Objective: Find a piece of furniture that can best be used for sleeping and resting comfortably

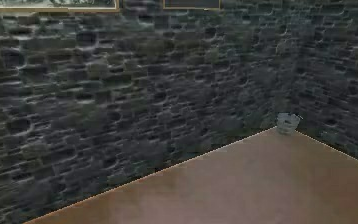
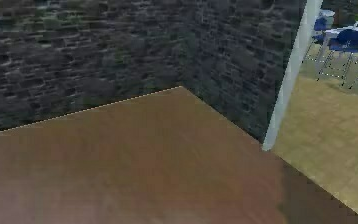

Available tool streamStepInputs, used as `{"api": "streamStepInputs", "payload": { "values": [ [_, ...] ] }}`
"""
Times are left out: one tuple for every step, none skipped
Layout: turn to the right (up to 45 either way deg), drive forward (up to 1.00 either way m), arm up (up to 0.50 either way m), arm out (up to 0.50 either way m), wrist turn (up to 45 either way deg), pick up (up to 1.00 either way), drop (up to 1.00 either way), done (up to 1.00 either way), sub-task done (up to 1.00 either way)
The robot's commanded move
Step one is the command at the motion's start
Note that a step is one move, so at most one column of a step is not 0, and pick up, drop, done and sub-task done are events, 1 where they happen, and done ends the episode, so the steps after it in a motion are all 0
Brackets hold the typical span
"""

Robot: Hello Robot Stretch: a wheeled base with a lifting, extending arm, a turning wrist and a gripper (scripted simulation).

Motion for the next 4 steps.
{"api": "streamStepInputs", "payload": {
  "values": [
    [45.0,0.00,0.00,0.00,0.0,0.00,0.00,0.00,0.00],
    [39.0,0.00,0.00,0.00,0.0,0.00,0.00,0.00,0.00],
    [0.0,0.25,0.00,0.00,0.0,0.00,0.00,0.00,0.00],
    [42.0,0.00,0.00,0.00,0.0,0.00,0.00,0.00,0.00]
  ]
}}
